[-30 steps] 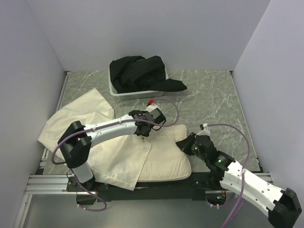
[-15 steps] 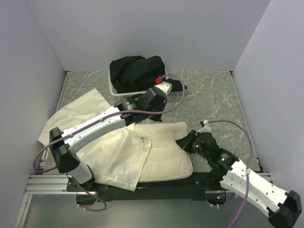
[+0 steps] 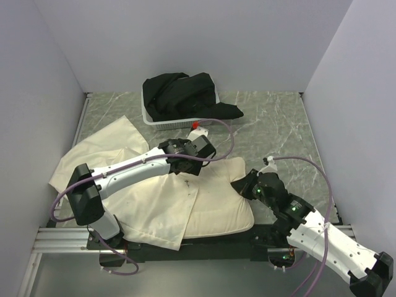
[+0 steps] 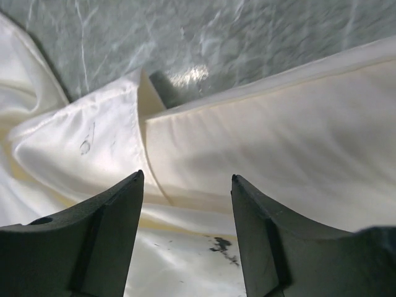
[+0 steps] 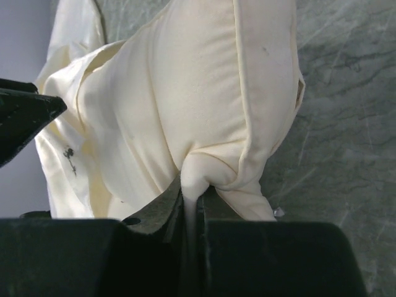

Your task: Put the pillow into the pillowcase

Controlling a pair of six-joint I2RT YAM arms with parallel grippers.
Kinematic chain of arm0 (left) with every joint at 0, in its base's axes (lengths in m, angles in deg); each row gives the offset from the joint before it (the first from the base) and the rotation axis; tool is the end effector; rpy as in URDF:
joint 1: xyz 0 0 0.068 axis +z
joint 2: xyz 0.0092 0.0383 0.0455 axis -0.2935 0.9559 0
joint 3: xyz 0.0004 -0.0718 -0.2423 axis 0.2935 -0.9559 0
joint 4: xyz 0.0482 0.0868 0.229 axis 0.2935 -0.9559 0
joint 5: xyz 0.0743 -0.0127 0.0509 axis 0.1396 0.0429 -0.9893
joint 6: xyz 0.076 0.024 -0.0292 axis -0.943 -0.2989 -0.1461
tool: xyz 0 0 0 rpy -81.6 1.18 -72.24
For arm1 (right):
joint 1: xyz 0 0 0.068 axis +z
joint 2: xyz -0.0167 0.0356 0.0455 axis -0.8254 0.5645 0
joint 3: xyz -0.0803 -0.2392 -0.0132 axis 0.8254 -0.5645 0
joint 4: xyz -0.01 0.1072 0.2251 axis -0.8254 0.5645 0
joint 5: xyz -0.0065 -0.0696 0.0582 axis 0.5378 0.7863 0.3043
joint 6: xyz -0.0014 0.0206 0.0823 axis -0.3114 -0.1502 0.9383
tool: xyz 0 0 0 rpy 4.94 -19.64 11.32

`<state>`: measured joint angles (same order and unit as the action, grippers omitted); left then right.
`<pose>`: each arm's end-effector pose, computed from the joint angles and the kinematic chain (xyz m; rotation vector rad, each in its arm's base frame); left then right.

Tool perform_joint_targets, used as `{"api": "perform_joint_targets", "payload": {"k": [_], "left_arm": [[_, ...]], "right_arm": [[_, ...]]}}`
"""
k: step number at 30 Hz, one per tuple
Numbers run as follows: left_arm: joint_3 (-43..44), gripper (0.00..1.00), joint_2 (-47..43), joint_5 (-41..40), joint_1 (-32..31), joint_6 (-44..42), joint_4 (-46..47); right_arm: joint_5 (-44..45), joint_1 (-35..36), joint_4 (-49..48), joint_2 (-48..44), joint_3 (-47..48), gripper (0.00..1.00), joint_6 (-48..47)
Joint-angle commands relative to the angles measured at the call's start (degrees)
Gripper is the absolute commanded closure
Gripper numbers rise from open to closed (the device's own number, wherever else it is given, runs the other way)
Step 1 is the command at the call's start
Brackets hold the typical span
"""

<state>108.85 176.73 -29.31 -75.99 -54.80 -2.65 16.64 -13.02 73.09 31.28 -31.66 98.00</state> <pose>0.2025 -0.2642 0.2539 0.3704 2.4166 0.0093 0.1341 0.1114 0.1867 0.3344 2.1731 0.9116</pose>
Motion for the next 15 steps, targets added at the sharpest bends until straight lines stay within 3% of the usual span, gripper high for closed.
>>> {"api": "perform_joint_targets", "payload": {"k": [1,15], "left_arm": [[-2.4,0.37,-2.1,-1.5,0.6,3.0,2.2],[-10.7,0.34,-3.5,3.0,0.6,4.3,3.5]], "right_arm": [[-3.1,1.0,-5.3,-0.2,0.1,1.00,0.7],[-3.2,0.9,-7.6,1.8,-2.1,1.00,0.9]]}}
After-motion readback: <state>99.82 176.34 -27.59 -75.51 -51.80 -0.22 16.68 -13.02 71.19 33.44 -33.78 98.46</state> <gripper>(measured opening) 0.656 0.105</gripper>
